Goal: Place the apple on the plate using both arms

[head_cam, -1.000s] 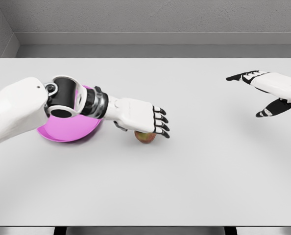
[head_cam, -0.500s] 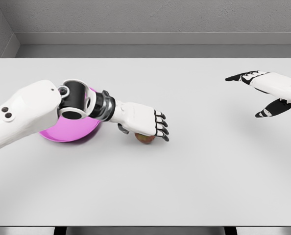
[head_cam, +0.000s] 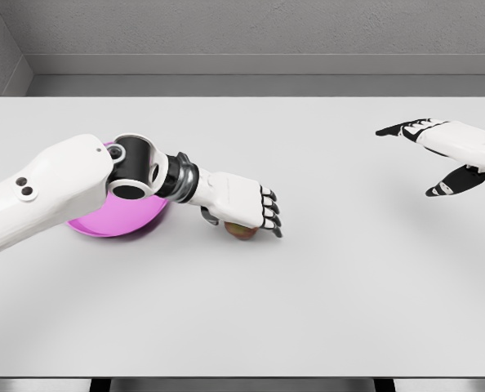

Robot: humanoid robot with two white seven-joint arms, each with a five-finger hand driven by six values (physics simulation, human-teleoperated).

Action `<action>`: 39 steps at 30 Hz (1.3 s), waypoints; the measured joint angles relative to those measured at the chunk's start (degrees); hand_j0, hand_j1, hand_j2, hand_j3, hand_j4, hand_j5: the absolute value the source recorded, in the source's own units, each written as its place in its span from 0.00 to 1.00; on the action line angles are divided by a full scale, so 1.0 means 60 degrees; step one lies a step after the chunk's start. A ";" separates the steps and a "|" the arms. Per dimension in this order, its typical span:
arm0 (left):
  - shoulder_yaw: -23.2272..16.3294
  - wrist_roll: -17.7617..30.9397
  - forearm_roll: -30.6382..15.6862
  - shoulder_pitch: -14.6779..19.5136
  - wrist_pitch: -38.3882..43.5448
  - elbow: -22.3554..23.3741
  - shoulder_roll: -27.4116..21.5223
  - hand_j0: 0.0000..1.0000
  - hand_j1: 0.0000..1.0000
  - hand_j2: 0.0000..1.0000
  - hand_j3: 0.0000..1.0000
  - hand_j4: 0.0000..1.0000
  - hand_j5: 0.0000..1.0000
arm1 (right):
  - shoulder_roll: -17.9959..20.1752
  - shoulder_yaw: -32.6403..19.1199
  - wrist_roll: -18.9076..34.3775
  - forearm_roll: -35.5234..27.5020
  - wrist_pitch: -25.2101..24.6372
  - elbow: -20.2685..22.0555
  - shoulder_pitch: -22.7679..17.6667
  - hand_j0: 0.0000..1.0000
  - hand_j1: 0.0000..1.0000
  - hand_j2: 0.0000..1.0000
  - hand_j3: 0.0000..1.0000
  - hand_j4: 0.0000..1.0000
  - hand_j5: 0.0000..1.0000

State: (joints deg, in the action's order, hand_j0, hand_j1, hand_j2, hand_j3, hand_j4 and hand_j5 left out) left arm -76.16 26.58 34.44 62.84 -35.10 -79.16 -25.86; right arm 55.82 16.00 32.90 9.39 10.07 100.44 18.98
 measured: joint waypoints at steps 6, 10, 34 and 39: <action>-0.0080 -0.0001 0.0013 0.0000 0.0000 0.0009 -0.0007 0.58 0.58 0.58 0.58 0.58 0.58 | 0.0001 -0.0003 0.0000 0.0000 0.0000 0.0000 0.0000 1.00 1.00 1.00 1.00 1.00 1.00; -0.0104 0.0002 0.0079 0.0000 0.0021 0.0007 -0.0020 0.45 0.45 0.45 0.45 0.45 0.45 | -0.0006 -0.0008 0.0000 0.0000 0.0000 0.0000 0.0000 1.00 1.00 1.00 1.00 1.00 1.00; 0.1482 -0.0097 -0.2422 -0.0117 -0.0005 -0.0026 -0.2156 0.17 0.17 0.17 0.17 0.17 0.17 | -0.0007 -0.0015 0.0000 0.0001 0.0015 0.0000 -0.0014 1.00 1.00 1.00 1.00 1.00 1.00; 0.1989 -0.0088 -0.2430 -0.0937 -0.0021 0.0082 -0.3202 0.18 0.18 0.18 0.18 0.18 0.18 | -0.0004 -0.0015 0.0000 0.0001 0.0015 0.0000 -0.0014 1.00 1.00 1.00 1.00 1.00 1.00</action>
State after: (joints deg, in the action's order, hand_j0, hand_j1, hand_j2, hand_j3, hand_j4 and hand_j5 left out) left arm -64.23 26.05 19.86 57.22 -35.22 -78.67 -45.07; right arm 55.80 15.91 32.90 9.39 10.16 100.44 18.90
